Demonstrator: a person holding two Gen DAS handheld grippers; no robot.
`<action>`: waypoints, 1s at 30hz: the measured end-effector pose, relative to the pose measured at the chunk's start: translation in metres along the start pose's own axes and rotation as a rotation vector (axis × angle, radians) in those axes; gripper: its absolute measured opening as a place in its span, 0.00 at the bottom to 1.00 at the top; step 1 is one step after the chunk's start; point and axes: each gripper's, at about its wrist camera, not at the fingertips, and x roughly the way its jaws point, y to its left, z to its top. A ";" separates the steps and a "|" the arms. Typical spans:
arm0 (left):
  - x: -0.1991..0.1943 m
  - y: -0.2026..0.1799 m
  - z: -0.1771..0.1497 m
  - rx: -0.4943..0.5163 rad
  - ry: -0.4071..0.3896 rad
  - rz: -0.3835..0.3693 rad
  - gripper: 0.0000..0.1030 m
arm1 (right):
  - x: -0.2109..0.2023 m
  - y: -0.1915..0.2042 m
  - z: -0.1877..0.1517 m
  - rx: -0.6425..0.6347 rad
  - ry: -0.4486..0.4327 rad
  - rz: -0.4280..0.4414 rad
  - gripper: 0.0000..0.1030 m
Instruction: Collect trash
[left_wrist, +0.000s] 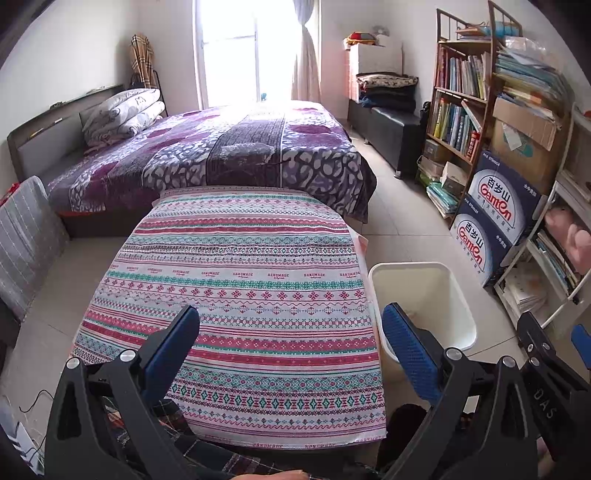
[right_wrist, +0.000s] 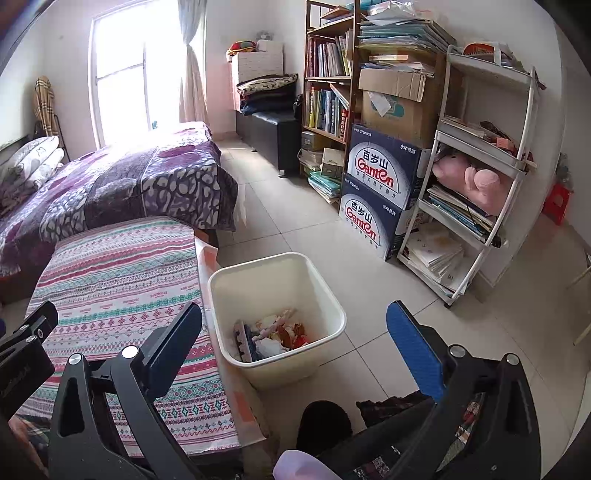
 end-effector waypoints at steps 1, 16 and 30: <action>0.000 0.001 0.000 -0.002 0.000 -0.001 0.93 | 0.000 0.000 -0.001 -0.003 0.000 0.002 0.93; 0.003 0.004 -0.003 -0.002 0.012 0.006 0.93 | -0.001 0.010 -0.001 -0.020 0.005 0.015 0.93; 0.005 0.004 -0.004 -0.004 0.016 0.015 0.93 | -0.002 0.014 0.002 -0.036 0.002 0.023 0.93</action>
